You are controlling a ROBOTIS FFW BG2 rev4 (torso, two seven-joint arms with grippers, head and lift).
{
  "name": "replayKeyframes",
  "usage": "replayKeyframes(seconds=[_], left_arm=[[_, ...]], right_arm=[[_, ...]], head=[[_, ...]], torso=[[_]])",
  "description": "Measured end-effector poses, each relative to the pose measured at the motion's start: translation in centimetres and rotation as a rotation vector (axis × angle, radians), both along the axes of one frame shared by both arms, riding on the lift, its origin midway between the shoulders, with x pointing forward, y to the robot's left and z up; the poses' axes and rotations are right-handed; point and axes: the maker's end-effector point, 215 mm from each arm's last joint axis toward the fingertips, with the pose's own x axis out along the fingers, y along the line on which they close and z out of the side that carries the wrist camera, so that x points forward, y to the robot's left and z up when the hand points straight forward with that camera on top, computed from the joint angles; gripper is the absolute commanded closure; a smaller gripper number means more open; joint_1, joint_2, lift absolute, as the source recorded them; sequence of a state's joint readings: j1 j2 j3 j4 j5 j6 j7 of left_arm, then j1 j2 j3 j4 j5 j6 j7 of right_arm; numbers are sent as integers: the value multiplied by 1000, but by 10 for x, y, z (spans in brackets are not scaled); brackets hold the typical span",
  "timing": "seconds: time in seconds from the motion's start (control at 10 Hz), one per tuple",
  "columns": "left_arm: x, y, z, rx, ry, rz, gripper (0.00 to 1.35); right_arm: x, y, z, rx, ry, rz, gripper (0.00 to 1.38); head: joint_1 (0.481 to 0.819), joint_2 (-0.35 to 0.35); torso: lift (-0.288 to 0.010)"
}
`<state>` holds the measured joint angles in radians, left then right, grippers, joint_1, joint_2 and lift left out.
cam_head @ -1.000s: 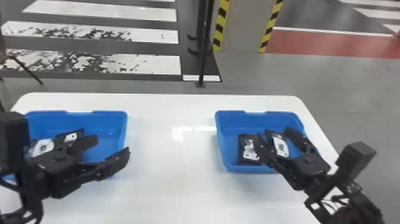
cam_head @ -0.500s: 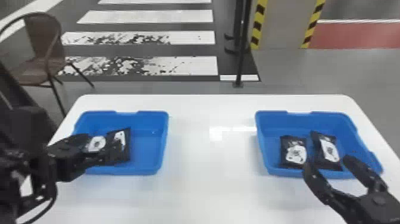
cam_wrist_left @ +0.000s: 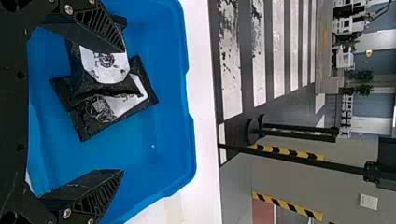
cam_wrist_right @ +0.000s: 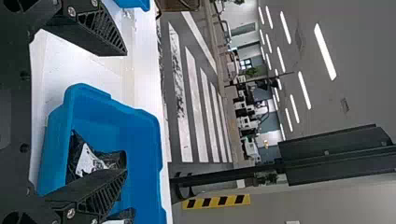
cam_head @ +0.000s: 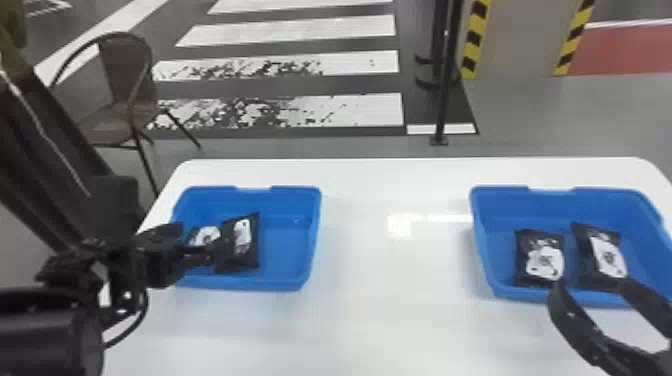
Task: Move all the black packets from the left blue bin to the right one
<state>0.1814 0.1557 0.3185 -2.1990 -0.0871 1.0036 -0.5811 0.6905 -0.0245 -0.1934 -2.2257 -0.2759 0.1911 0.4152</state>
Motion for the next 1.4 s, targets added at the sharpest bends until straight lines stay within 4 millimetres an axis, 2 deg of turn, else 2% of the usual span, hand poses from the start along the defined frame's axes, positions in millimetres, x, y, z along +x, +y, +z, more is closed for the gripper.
replayKeyframes(seconds=[0.4, 0.6, 0.9, 1.0, 1.1, 1.3, 1.4], left_arm=[[11, 20, -23, 8, 53, 43, 134], [27, 32, -42, 3, 83, 66, 137], [48, 28, -70, -9, 141, 60, 170], [56, 21, -77, -14, 157, 43, 288], [60, 18, -84, -19, 174, 37, 509], [53, 20, -99, -28, 223, 50, 900], [50, 21, -103, -21, 237, 45, 1167]], right_arm=[[0, 5, -12, 25, 31, 19, 128], [-1, 7, -19, 40, 48, 25, 128], [-1, 9, -24, 50, 60, 33, 128], [0, 9, -25, 54, 63, 36, 130], [0, 10, -26, 57, 65, 37, 128], [0, 10, -29, 64, 71, 38, 130], [0, 11, -30, 75, 75, 39, 130]], head=[[695, 181], [695, 193], [695, 187], [695, 181], [695, 174], [695, 178], [695, 179]], torso=[[-140], [-140], [-140], [-140], [-140], [-140], [-140]])
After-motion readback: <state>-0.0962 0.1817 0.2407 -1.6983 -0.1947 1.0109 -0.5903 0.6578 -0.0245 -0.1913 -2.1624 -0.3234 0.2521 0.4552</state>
